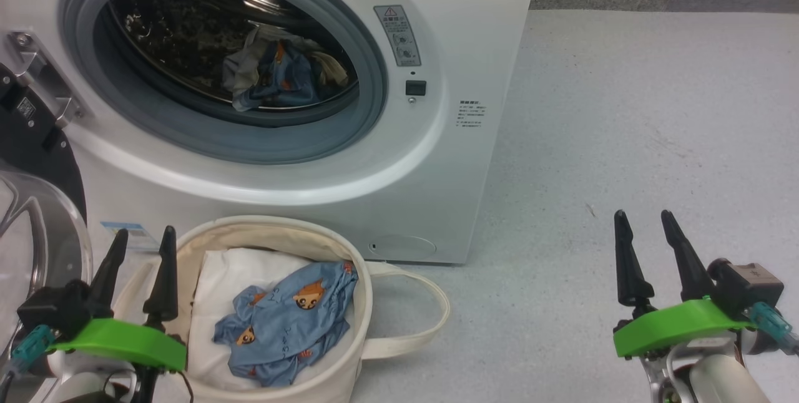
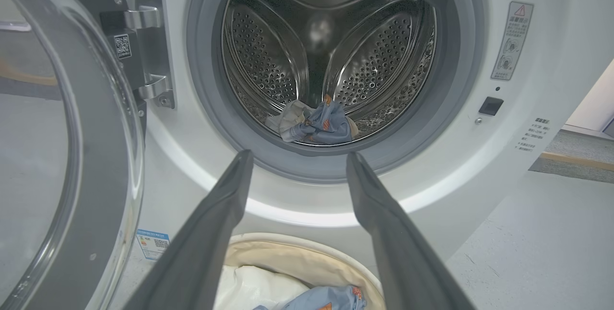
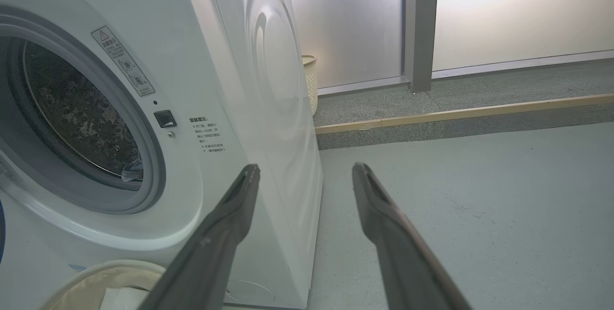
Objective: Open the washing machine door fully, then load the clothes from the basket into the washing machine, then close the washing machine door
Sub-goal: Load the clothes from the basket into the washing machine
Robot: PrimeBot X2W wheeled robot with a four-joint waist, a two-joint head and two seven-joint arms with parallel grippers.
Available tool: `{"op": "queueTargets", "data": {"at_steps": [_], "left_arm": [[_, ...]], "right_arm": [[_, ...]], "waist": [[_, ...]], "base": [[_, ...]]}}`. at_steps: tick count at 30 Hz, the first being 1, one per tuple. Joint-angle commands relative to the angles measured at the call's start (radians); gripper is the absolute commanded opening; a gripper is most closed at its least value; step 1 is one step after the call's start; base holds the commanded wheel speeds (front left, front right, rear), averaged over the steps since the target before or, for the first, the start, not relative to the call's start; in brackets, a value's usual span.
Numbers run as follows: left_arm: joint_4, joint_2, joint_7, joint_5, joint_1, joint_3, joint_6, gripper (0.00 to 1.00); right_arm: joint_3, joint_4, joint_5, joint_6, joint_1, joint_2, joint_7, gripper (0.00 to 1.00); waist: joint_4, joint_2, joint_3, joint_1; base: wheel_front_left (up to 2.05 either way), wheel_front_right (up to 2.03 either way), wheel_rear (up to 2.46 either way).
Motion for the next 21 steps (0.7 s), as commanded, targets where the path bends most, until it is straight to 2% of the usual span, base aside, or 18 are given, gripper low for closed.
{"op": "queueTargets", "data": {"at_steps": [1, 13, 21], "left_arm": [[-0.033, 0.025, -0.009, 0.000, -0.042, 0.042, -0.006, 1.00], [-0.014, 0.016, -0.009, -0.002, -0.051, 0.032, -0.006, 1.00], [0.063, 0.006, -0.009, -0.028, -0.093, -0.026, -0.006, 1.00]], "right_arm": [[0.018, -0.033, 0.000, 0.000, -0.040, 0.000, -0.012, 1.00], [0.023, -0.035, -0.004, 0.000, -0.050, 0.001, -0.012, 1.00], [0.052, -0.035, -0.019, 0.000, -0.100, -0.011, -0.012, 1.00]], "waist": [[0.000, -0.0001, 0.002, -0.0001], [-0.005, -0.0001, 0.025, -0.0001], [-0.010, -0.0001, 0.104, -0.0001]], "base": [[0.00, 0.00, 0.00], [0.00, 0.00, 0.00], [0.00, 0.00, 0.00]]}}
